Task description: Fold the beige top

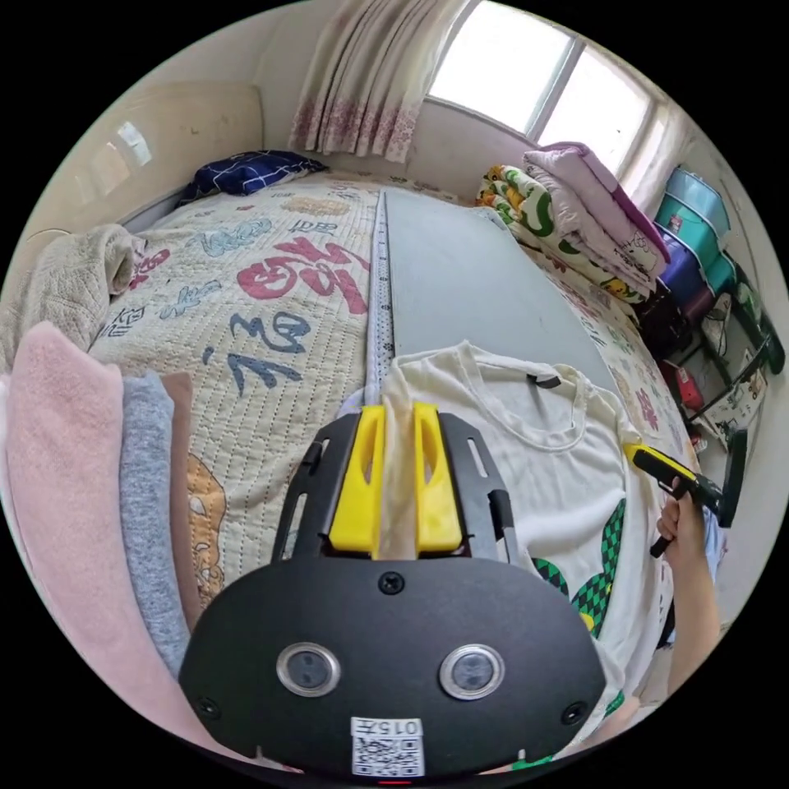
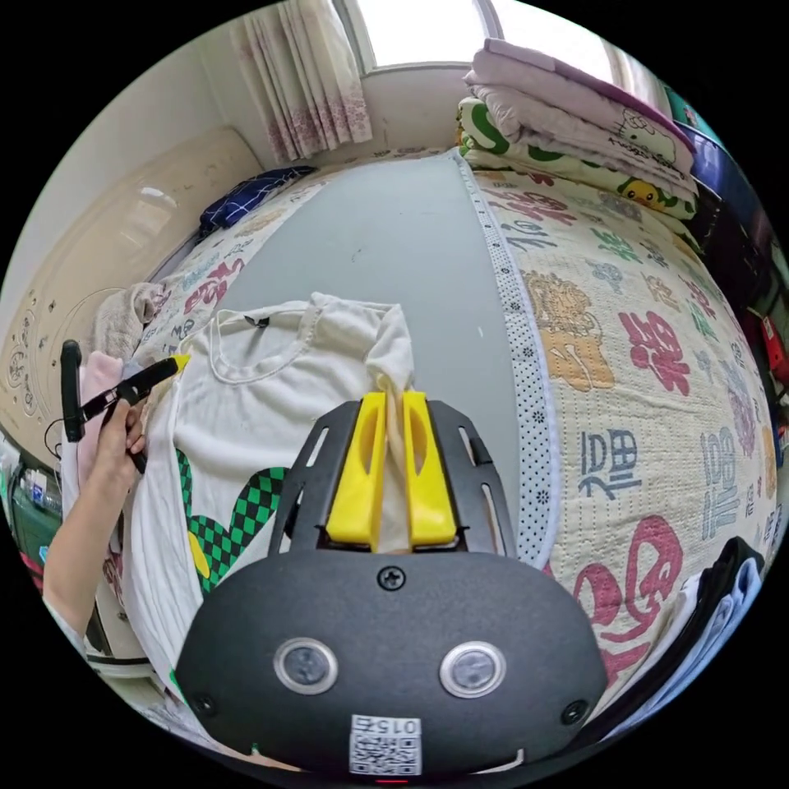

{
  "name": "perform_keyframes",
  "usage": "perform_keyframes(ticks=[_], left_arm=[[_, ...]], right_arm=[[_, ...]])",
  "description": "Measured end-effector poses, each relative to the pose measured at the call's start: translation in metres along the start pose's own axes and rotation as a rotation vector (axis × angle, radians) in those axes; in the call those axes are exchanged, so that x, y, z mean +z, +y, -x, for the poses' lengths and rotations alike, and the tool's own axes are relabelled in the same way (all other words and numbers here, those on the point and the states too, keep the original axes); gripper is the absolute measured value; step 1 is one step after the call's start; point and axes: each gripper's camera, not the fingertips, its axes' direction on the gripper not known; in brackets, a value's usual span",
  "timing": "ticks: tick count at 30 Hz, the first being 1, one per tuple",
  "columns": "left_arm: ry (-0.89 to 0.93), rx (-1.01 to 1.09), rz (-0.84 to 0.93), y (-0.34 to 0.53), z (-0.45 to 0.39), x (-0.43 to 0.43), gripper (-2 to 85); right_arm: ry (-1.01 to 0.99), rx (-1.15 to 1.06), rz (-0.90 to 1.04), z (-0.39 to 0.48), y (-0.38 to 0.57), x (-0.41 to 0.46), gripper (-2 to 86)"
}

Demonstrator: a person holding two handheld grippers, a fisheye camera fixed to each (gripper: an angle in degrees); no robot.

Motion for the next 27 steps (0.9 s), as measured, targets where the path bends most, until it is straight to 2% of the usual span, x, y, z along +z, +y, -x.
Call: perform_keyframes(ticks=[8,13,15,16,18,22,25,27], left_arm=[[-0.195,0.127,-0.066,0.017,-0.041,-0.006,1.3],[-0.214,0.177,-0.056,0.015,-0.048,-0.004,0.8],[-0.214,0.22,0.016,0.003,-0.051,-0.011,0.8],[-0.188,0.218,0.029,-0.001,-0.05,-0.016,0.8],[-0.04,0.22,-0.089,-0.005,-0.043,-0.069,0.8],[0.164,0.301,-0.204,0.019,-0.03,-0.167,0.9],[0.342,0.522,-0.252,0.095,-0.019,-0.248,1.1],[0.475,0.694,-0.175,0.181,-0.001,-0.277,1.5]], right_arm=[[0.093,-0.065,-0.004,0.049,0.013,-0.032,3.4],[0.068,0.011,-0.024,0.056,0.033,-0.074,3.1],[-0.001,0.074,-0.056,0.052,0.047,-0.11,3.1],[-0.032,0.084,-0.066,0.051,0.05,-0.122,3.1],[-0.117,0.087,-0.143,0.051,0.063,-0.186,3.0],[-0.309,0.048,-0.283,0.05,0.109,-0.313,3.0],[-0.362,-0.123,-0.354,0.059,0.198,-0.421,3.2],[-0.38,-0.218,-0.295,0.058,0.29,-0.476,3.8]])
